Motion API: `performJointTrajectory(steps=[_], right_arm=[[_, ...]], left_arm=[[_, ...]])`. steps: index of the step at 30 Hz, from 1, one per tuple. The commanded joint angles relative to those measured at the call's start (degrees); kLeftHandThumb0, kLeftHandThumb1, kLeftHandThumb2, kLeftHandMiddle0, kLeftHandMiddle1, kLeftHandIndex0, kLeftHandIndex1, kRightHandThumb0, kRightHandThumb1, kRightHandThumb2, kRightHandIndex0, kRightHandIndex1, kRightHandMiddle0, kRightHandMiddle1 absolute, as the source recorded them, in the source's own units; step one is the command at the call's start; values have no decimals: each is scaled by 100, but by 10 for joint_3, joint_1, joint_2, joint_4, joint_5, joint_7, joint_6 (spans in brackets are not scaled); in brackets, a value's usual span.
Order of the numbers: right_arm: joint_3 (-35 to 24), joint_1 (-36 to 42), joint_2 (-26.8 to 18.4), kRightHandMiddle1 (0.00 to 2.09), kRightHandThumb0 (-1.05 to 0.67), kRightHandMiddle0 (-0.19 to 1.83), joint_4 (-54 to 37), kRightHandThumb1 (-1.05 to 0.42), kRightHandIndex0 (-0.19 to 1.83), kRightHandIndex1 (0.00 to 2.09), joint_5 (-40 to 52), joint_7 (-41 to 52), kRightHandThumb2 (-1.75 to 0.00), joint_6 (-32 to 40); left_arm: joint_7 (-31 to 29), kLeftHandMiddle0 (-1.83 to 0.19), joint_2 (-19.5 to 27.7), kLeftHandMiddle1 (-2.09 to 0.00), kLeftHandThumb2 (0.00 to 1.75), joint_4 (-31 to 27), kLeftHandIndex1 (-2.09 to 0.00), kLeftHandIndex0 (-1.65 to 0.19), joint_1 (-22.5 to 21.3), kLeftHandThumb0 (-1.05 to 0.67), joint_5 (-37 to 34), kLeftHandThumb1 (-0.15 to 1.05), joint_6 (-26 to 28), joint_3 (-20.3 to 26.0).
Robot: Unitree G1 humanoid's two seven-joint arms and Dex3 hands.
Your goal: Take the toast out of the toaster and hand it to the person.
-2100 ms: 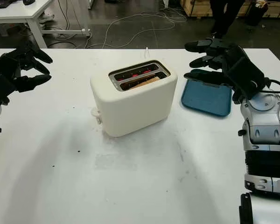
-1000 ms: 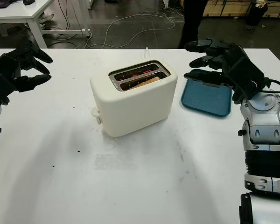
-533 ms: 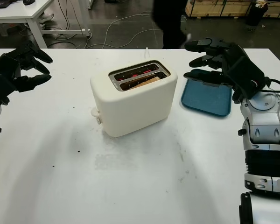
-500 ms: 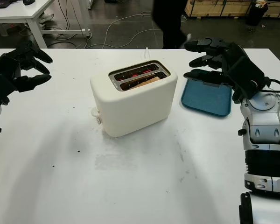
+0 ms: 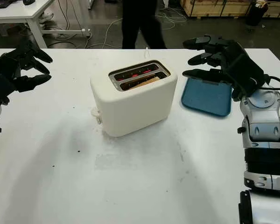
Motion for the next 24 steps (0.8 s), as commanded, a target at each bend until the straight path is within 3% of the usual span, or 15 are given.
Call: performJointTrajectory(steps=[1,24], right_arm=[[2,-9,0,35,-31,57,2,-67,40,97,1,1,0,2],[2,-5,-2,36,-29,56,6,-67,40,97,-2,2,-1,-9]], left_arm=[[6,-31,6,-150,11,2,-145,-22,-5,-105,3,92,-5,0],[5,-31,5,-150,12,-1,-144,-22,-4,-105,1,92,-7,0]])
